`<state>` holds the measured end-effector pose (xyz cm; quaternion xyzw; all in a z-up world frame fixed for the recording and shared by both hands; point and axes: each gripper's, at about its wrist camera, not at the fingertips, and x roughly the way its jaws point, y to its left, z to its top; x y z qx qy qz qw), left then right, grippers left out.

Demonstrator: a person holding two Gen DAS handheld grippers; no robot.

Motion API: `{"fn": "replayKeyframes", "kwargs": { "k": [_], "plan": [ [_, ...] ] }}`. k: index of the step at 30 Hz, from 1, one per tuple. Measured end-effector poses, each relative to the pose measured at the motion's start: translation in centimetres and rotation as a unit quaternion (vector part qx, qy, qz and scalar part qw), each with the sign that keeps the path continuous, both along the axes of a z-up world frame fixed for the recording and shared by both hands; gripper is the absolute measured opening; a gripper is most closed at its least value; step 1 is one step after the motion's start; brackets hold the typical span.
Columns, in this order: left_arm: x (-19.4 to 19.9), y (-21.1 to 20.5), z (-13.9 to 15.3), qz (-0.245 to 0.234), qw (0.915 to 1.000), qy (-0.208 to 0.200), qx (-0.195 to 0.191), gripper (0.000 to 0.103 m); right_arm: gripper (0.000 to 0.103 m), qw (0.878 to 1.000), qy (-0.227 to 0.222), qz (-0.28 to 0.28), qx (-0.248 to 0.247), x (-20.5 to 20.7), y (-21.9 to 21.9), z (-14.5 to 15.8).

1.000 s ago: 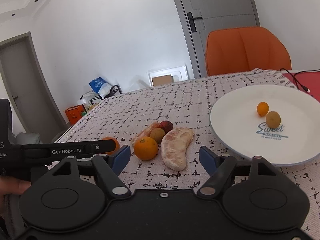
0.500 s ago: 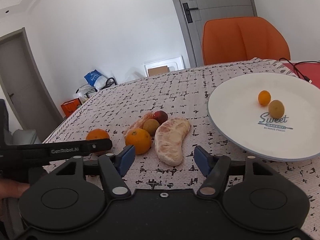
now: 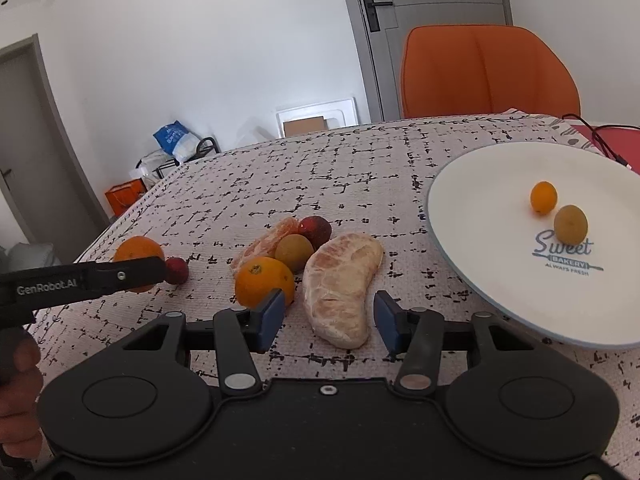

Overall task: Organize fruits
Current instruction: 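Grasp a peeled pomelo segment with the right gripper while the left gripper holds the orange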

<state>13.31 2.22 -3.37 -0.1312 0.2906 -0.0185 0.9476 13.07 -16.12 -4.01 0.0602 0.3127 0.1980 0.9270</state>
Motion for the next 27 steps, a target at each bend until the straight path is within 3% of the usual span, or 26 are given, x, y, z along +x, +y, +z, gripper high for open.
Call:
{"fn": "replayKeyframes", "kwargs": {
  "k": [10,14,27],
  "plan": [
    [-0.1,0.9,0.0,0.006,1.0000,0.002,-0.005,0.037,0.048,0.999,-0.005,-0.005,-0.031,1.1,1.1,0.0],
    [-0.2,0.7,0.2,0.003,1.0000,-0.001,-0.003,0.037,0.036,0.999,-0.010,-0.006,-0.040,1.2,1.2,-0.1],
    [-0.4,-1.0,1.6,-0.010,0.9998,-0.013,0.011,0.037,0.035,1.000,-0.028,0.003,0.008,-0.4,-0.8,1.5]
  ]
}}
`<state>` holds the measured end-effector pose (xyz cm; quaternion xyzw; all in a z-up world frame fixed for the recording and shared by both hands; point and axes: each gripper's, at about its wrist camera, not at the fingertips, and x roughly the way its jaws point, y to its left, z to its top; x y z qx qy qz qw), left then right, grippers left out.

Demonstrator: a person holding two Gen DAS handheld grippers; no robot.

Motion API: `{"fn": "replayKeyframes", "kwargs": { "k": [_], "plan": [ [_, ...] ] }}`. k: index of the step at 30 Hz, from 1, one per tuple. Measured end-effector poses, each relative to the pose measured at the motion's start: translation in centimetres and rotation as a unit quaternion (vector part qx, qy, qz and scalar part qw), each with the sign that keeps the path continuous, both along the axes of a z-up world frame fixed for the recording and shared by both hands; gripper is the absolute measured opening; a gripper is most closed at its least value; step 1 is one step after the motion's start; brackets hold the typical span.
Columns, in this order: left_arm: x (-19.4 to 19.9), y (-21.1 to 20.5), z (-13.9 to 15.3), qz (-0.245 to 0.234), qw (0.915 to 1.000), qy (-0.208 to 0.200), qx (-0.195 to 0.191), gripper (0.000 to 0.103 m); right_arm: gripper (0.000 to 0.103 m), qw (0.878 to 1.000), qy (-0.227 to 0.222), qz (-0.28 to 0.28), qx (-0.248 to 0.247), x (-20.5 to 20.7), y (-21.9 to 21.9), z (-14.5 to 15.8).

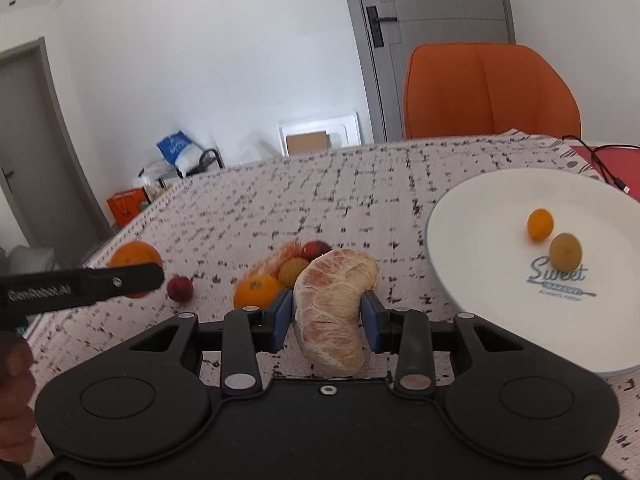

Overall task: Organize fruits
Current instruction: 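Grasp a peeled pomelo segment with the right gripper while the left gripper holds the orange, then carry the orange and pomelo segment in both grippers over the white bowl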

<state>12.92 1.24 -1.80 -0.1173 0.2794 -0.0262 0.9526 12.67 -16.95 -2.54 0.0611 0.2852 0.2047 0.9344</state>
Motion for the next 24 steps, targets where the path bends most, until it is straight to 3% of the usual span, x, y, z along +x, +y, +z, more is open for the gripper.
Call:
{"fn": "replayKeyframes", "kwargs": {
  "k": [12,24],
  "plan": [
    [0.2,-3.2,1.4,-0.025,0.9995,-0.017,0.014,0.037,0.035,0.998,-0.043,-0.011,0.033,-1.6,-3.0,2.7],
    [0.7,-7.4,1.9,-0.055,0.9979,-0.021,0.027,0.037,0.035,0.997,-0.046,-0.052,0.043,-2.3,-7.5,2.1]
  ]
}}
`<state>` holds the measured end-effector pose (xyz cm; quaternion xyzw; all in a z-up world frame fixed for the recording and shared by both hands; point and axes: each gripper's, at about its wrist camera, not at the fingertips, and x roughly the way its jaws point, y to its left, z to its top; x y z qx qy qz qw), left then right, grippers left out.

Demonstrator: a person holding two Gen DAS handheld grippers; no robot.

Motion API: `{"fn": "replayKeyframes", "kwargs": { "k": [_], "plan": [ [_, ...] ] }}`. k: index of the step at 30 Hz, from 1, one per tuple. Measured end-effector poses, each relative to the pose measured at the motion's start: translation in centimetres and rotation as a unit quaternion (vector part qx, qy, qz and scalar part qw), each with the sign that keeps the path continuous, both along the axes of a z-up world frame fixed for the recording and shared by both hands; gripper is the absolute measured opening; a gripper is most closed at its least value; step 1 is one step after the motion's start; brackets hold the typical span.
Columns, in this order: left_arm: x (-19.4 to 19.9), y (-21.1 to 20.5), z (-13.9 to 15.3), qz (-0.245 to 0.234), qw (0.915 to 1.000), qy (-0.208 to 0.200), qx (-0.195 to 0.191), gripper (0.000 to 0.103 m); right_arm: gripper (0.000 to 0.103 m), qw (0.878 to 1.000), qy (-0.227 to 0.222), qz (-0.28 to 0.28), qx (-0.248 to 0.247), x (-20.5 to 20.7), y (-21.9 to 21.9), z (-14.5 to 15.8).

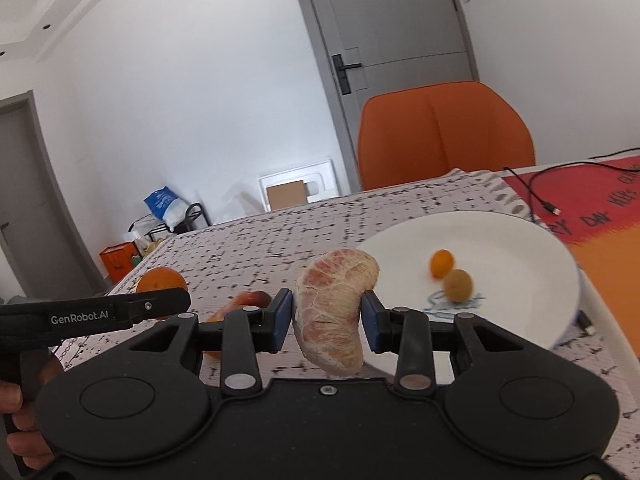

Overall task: Organize fruits
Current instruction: 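Carry the orange and pomelo segment in both grippers over the white bowl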

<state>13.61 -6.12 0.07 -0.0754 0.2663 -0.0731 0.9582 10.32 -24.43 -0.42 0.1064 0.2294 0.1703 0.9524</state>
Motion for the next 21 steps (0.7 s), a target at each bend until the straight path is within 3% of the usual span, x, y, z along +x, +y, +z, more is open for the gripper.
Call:
{"fn": "replayKeyframes", "kwargs": {
  "k": [21],
  "plan": [
    [3.0,-7.4,-0.3,-0.062,0.9976,0.003,0.030,0.037,0.037,0.996,0.006,-0.085,0.016,0.3,-7.3,-1.6]
  ]
}}
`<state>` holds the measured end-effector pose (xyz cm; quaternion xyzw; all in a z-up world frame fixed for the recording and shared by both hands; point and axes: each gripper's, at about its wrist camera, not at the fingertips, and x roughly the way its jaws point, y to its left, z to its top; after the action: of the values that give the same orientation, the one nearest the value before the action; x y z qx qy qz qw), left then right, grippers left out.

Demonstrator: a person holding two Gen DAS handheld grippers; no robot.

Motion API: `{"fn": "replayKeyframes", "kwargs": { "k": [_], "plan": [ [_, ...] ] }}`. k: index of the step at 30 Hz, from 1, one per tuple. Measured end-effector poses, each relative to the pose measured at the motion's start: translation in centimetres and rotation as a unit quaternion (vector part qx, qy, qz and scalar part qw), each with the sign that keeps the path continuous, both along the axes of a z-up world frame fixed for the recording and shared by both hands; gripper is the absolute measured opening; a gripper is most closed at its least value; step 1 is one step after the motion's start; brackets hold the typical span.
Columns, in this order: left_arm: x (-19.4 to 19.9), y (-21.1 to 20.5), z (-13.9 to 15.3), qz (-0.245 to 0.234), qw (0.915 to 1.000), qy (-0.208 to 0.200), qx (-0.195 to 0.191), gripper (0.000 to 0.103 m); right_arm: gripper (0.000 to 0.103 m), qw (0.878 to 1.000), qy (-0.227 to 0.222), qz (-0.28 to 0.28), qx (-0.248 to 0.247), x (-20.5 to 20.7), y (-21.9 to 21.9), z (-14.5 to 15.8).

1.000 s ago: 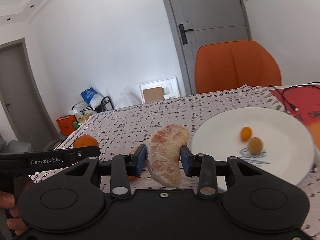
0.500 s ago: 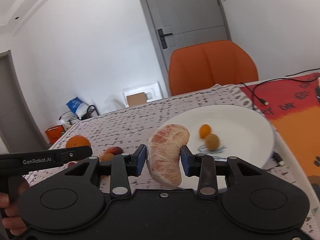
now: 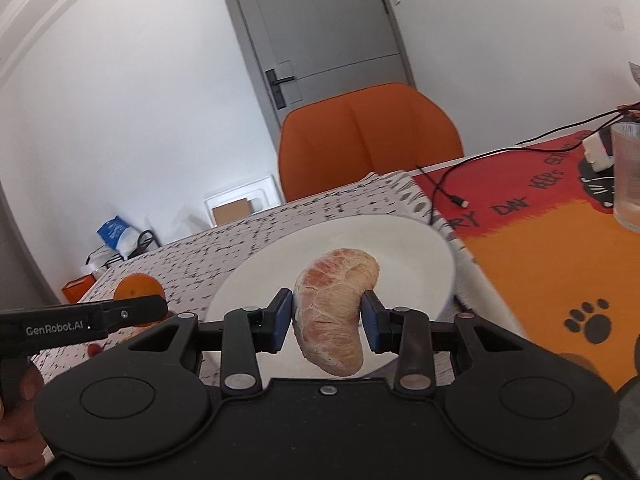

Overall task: Organize fruits
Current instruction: 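Carry the orange and pomelo segment in both grippers over the white bowl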

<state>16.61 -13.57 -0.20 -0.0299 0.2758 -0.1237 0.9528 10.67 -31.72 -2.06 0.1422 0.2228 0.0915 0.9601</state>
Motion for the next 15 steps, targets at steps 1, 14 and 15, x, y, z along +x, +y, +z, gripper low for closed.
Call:
{"fn": "replayKeyframes", "kwargs": {
  "k": [1,14,15],
  "plan": [
    [0.1,-0.4,0.0,-0.003,1.0000,0.000,0.002,0.037,0.042,1.000,-0.002,-0.003,0.001,0.0,-0.2,0.0],
    [1.8,-3.6,-0.1,-0.027,0.9996,0.000,0.011,0.037,0.045,1.000,-0.008,-0.002,0.022,-1.1,-1.9,-0.1],
    [1.9,-3.8,0.0,-0.028,0.9996,0.000,0.011,0.037,0.045,1.000,-0.009,-0.003,0.023,-1.1,-1.9,0.0]
  ]
}}
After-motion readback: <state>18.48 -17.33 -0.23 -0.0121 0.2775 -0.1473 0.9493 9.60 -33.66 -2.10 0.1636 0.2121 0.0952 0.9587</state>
